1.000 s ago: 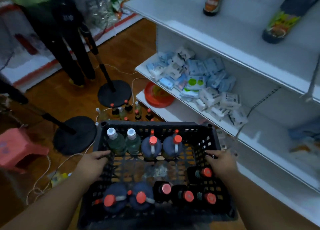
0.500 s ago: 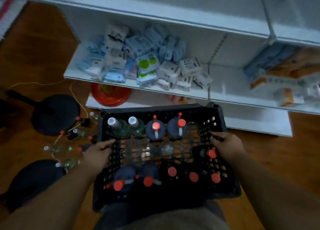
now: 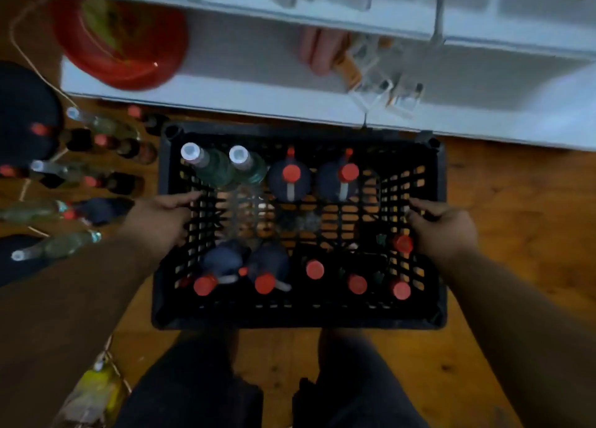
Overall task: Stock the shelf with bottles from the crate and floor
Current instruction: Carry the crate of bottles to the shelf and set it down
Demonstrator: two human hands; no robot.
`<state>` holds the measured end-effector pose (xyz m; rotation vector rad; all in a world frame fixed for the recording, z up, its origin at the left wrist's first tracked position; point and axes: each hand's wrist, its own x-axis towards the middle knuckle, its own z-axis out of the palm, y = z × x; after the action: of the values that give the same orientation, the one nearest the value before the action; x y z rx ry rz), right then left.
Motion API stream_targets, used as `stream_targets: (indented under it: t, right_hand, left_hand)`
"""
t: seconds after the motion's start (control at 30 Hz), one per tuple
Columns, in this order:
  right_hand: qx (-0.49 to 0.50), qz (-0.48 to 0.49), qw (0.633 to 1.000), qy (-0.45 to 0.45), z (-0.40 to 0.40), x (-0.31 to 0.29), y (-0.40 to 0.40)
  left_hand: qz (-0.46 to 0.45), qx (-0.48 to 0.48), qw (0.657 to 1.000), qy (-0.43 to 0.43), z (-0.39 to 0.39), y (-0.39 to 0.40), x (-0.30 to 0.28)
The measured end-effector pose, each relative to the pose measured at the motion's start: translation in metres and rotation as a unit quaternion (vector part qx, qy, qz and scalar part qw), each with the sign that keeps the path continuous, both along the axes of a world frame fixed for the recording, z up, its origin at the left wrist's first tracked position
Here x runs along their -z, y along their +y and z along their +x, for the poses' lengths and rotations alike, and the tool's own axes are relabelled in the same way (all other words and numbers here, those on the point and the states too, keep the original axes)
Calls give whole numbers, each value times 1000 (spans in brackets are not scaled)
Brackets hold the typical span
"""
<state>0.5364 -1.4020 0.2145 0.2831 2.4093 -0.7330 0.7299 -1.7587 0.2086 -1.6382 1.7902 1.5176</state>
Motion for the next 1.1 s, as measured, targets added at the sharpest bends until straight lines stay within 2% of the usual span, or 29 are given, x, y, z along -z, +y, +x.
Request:
stream_targets:
  t: [0.23,0.4,0.67,1.1]
  right_hand:
    - [28,23,999,-15,-8,140,20]
    - [34,20,999,-24,-24,205,22]
    - [21,-2,1000,0,-60,250,-3]
    - [7,-26,999,36,-112,263,-36]
  left_hand:
    - [-1,12,999,-40,-23,16,140]
    - [21,21,999,-34,-50,12,208]
    - [-1,37,999,-16,-83,-11,240]
    - [-28,27,999,-5,-115,-38,255]
